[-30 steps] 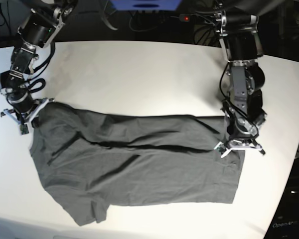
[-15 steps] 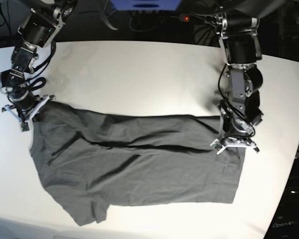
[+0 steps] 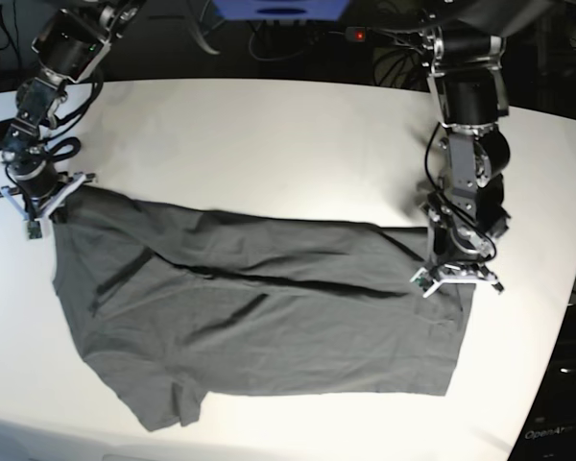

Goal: Fold the T-shirt properly
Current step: 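Lower the right gripper to the shirt's corner and pinch it, then pull the folded layer back toward the collar with both grippers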

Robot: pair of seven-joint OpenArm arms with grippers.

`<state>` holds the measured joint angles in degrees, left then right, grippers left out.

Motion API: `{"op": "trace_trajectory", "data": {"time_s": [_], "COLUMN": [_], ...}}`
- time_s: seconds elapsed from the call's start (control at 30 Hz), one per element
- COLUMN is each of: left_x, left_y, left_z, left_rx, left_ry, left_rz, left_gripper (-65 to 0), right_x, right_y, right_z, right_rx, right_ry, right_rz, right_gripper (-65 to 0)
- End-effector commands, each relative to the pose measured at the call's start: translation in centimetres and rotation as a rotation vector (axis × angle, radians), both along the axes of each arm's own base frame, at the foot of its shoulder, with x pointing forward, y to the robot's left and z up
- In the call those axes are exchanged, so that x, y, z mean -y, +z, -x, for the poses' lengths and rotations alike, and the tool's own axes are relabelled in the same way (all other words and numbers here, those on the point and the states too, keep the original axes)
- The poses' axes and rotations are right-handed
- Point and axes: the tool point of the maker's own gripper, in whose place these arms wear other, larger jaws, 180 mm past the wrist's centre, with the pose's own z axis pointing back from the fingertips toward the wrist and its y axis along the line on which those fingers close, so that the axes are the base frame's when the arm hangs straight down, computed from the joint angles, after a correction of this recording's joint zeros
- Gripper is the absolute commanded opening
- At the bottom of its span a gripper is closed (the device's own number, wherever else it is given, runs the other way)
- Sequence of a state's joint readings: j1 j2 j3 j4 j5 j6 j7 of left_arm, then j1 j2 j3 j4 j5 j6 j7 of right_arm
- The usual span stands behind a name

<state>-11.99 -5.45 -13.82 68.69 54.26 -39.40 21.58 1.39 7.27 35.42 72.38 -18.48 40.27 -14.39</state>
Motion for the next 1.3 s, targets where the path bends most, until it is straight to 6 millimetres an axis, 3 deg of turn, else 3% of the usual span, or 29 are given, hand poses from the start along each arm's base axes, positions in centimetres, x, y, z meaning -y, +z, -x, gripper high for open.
{"op": "trace_trajectory", "data": {"time_s": [0.0, 0.27, 0.8, 0.87, 0.97, 1.07, 1.17, 1.27], "left_x": [-0.5, -2.2, -2.0, -3.3, -5.0, -6.5, -7.0, -6.2], "left_y": [0.2, 1.1, 0.9, 1.1, 1.8, 3.7, 7.5, 9.7], "left_z": [0.3, 2.9, 10.6, 11.2, 11.4, 10.9, 8.6, 7.0], "left_rx": [-0.008, 0.017, -0.015, -0.016, 0.002, 0.061, 0.188, 0.268], "left_ry": [0.001, -0.005, -0.038, -0.001, 0.056, 0.115, 0.167, 0.193], "left_rz": [-0.021, -0.084, -0.134, -0.146, -0.147, -0.153, -0.137, -0.111], "left_gripper": [-58.8, -58.8, -58.8, -58.8, -58.8, -58.8, -58.8, -58.8], "right_x": [1.3, 2.0, 2.5, 2.9, 3.0, 2.9, 3.0, 3.0], "right_y": [-0.4, -1.6, -3.2, -3.3, -3.5, -3.4, -3.4, -3.4], "right_z": [1.1, 3.8, 8.5, 9.2, 9.9, 9.8, 9.8, 9.8], "right_rx": [-0.065, -0.110, -0.174, -0.181, -0.193, -0.173, -0.170, -0.170], "right_ry": [-0.020, -0.047, -0.076, -0.091, -0.096, -0.090, -0.089, -0.089], "right_rz": [0.044, 0.042, 0.025, 0.026, 0.027, 0.026, 0.028, 0.028], "right_gripper": [-64.3, -64.3, -64.3, -64.3, -64.3, -64.3, -64.3, -64.3]}}
